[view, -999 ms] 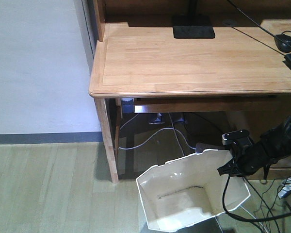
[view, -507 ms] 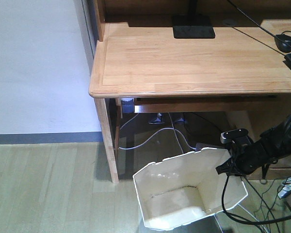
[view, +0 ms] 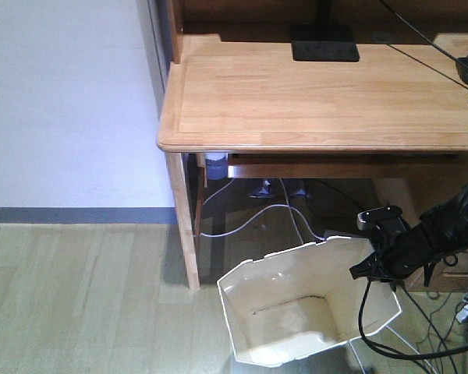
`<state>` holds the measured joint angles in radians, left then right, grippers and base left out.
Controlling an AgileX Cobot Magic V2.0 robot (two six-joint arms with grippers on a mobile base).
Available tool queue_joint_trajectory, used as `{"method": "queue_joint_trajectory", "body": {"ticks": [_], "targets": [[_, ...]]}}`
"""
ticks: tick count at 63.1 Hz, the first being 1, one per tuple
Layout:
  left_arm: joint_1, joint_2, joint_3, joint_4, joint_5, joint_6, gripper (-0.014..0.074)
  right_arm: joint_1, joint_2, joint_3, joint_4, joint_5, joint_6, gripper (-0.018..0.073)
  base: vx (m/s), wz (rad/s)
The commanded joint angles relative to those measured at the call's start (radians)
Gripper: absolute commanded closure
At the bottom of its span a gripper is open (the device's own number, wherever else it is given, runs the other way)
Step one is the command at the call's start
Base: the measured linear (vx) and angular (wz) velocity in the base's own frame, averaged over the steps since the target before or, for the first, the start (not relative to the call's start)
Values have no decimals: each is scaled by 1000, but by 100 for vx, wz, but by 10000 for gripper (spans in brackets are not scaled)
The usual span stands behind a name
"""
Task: Move trash bin to bedside with robot
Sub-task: 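Hold the bin with the right gripper while the base turns toward the bed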
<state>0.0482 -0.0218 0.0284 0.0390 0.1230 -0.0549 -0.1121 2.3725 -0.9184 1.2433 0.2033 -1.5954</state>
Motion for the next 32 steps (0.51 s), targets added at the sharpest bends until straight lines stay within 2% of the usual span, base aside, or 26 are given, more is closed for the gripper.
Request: {"method": "queue_joint_trajectory", "body": {"ticks": [1, 32], "targets": [[-2, -6, -21, -5, -72, -4, 603, -3, -73, -12, 24, 129, 6, 566, -6, 17], [-2, -6, -21, -5, -72, -4, 603, -3, -73, -12, 24, 129, 6, 566, -10, 31]]}}
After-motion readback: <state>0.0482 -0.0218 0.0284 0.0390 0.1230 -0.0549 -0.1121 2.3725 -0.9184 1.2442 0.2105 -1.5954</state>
